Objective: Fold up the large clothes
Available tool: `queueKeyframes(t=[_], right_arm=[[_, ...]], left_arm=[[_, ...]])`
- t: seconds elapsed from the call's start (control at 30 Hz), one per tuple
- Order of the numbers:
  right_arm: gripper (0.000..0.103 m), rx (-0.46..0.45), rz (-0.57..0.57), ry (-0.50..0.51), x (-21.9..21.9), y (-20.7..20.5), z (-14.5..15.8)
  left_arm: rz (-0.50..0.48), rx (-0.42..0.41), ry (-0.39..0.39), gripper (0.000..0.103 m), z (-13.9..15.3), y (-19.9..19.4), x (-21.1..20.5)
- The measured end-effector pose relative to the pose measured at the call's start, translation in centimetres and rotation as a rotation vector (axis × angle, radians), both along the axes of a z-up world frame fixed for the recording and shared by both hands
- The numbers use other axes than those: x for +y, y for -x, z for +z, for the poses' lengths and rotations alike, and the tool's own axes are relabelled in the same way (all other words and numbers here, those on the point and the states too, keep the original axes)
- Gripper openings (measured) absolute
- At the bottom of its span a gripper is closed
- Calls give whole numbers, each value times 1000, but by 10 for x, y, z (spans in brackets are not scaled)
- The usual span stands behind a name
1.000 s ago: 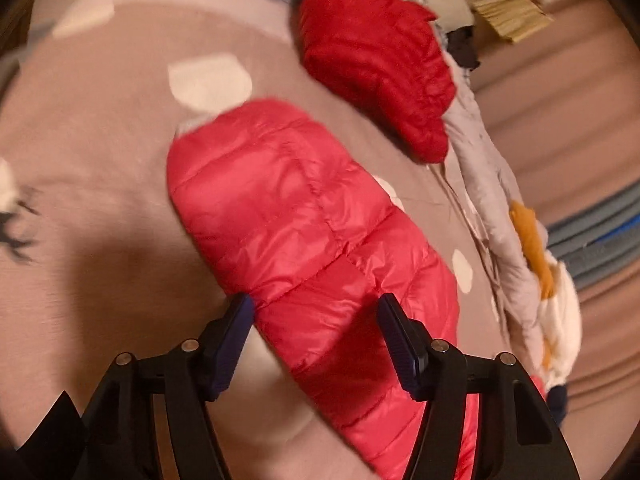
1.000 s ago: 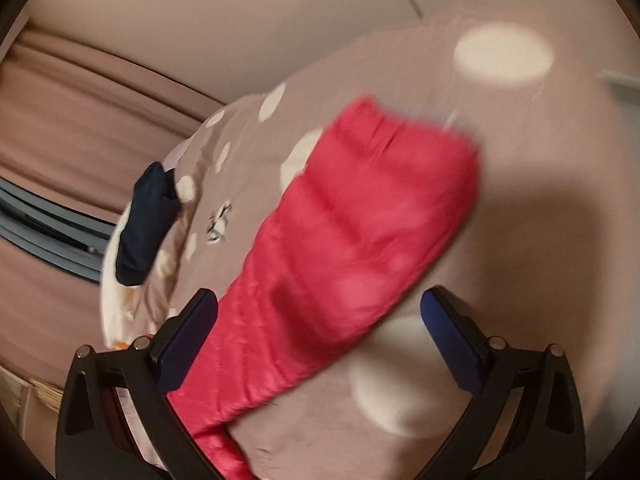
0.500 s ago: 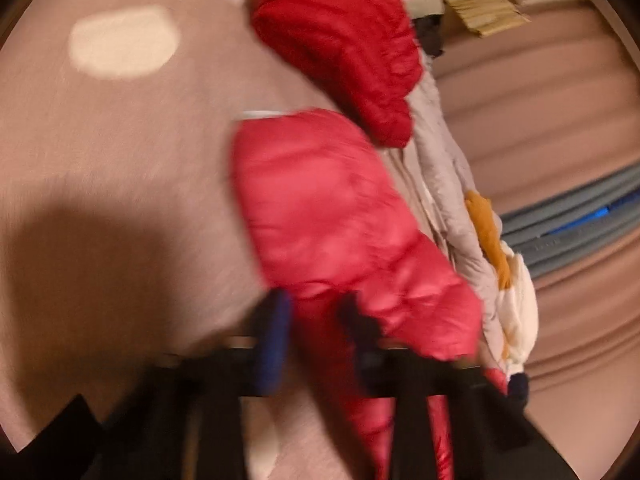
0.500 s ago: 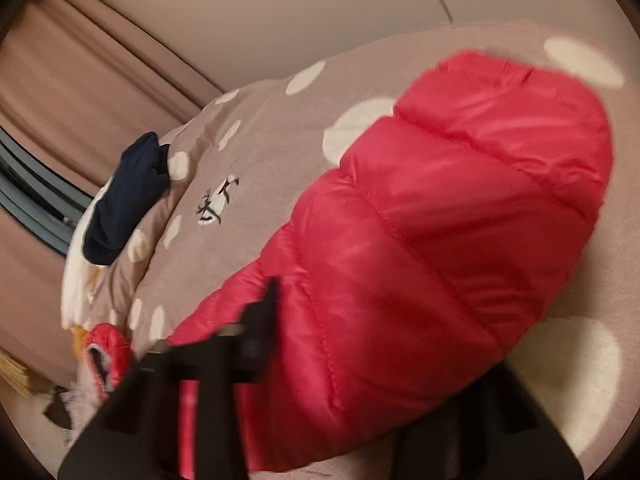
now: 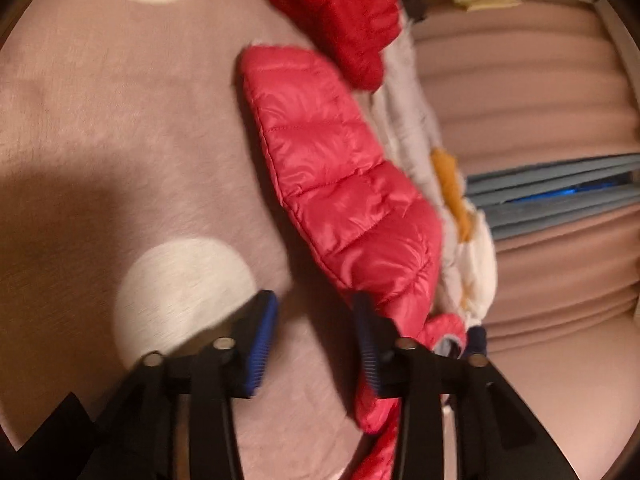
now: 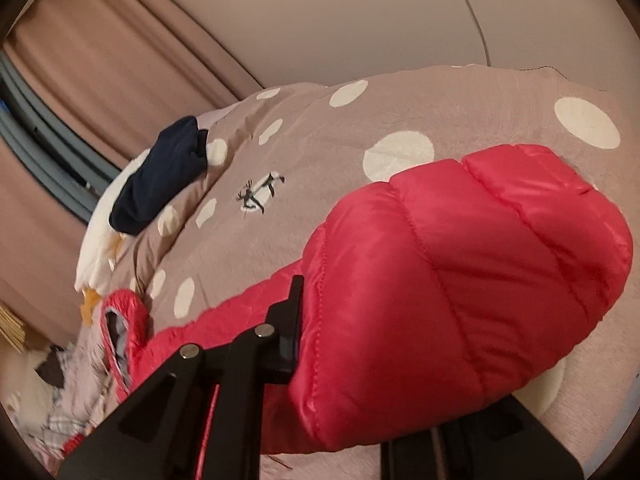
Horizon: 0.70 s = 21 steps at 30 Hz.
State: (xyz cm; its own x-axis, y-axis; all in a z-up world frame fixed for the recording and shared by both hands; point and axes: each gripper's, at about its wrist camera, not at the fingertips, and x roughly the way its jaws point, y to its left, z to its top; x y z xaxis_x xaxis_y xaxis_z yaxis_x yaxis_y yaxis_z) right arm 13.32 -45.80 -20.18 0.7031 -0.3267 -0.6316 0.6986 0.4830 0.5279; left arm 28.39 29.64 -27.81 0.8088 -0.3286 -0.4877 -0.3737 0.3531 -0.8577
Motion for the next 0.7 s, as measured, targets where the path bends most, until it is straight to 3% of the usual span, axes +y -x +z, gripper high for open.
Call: queueKeyframes(t=[0.1,0.2,0.3,0.37,0.43,0.5,0.6,0.63,0.7], right_arm=[[17,18,0,-28,0,0,-12],[18,17,1,-64,-3,5,-23],[19,13,1,-62,-2,7,-27],[19,15,0,-62,-2,6,-30],[19,23,1,-49,-2,4,-32],[20,33,-1,-42,-1,1,-36],[19,29,-5,-35,-1,0,-42],[19,28,-3,-32,-1,0,-43],[19,23,1,-35,-2,0,-43]], left_arm=[[4,-29,14,55,1,-6,-1],[-8,-92,72,55,3,-5,-1],[34,-171,177,57,-7,7,6],[55,-257,237,58,-13,12,9],[41,-305,238,60,-14,9,9],[27,-300,229,60,-14,2,7],[-78,-303,251,60,-10,-25,1],[-120,-282,266,60,-10,-35,-3],[-110,-202,275,55,-11,-50,-7]])
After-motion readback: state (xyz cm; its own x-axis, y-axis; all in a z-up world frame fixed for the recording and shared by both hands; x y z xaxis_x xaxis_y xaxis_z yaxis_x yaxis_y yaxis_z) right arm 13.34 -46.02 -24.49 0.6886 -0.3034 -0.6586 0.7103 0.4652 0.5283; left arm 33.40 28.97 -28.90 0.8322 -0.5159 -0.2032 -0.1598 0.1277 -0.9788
